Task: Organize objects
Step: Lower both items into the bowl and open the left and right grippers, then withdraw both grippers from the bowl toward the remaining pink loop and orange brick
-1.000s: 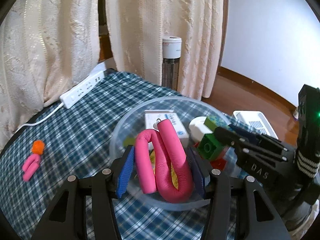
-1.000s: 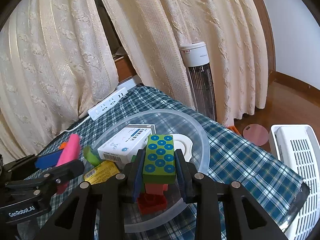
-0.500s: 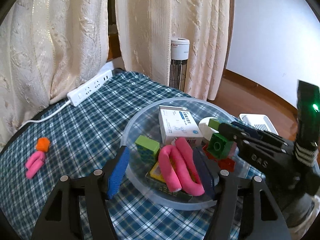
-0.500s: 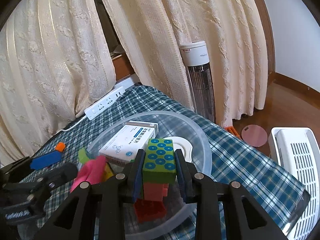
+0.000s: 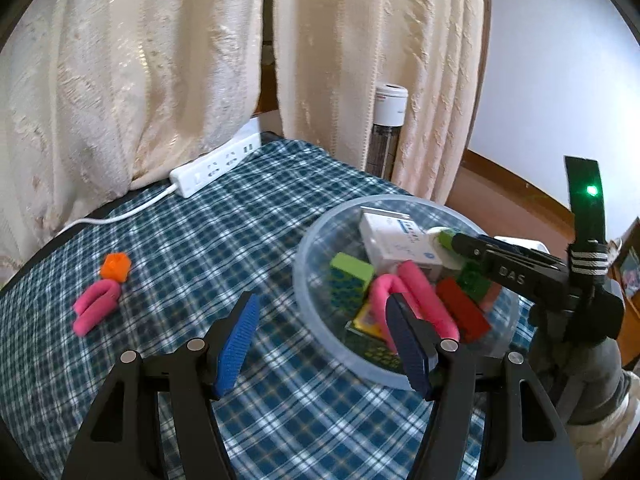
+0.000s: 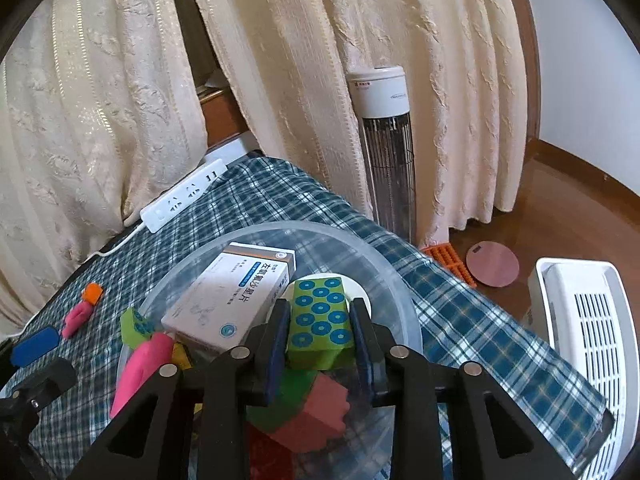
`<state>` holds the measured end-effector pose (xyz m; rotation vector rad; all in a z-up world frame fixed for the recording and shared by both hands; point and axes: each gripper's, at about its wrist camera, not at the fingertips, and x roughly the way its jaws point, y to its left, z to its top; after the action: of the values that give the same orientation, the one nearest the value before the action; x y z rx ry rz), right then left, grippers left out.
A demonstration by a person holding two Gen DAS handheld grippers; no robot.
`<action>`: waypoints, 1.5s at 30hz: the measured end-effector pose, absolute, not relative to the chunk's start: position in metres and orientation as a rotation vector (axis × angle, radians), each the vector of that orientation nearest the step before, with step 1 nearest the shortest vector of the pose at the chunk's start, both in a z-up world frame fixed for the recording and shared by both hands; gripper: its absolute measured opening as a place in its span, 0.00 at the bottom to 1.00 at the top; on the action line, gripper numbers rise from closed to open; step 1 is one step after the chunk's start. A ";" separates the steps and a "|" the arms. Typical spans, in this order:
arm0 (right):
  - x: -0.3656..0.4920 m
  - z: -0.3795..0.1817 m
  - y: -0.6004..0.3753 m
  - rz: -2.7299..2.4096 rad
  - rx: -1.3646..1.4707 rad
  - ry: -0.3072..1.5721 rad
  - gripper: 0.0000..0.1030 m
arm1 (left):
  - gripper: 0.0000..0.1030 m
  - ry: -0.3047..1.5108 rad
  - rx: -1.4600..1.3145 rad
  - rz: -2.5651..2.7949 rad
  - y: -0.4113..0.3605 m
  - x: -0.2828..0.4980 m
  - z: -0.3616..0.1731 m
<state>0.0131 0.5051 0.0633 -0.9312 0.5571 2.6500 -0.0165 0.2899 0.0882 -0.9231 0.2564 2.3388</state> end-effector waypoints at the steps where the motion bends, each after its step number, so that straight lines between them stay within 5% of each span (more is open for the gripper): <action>1: 0.015 0.064 0.504 2.648 -0.921 0.564 0.53 | 0.66 0.247 -0.931 2.343 0.287 -0.018 0.088; 10: 0.022 0.090 0.476 2.682 -0.809 0.512 0.66 | 0.67 0.196 -0.983 2.386 0.256 -0.029 0.083; 39: -0.012 0.112 0.365 2.898 -0.853 0.435 0.67 | 0.68 0.077 -1.106 2.589 0.141 -0.082 0.079; 45: -0.022 0.110 0.345 2.939 -0.893 0.411 0.74 | 0.68 0.083 -1.134 2.629 0.126 -0.095 0.073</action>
<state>-0.0223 0.3449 0.1098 -0.8925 0.4111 2.9386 -0.0948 0.1262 0.0730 -1.1343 0.0832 2.6291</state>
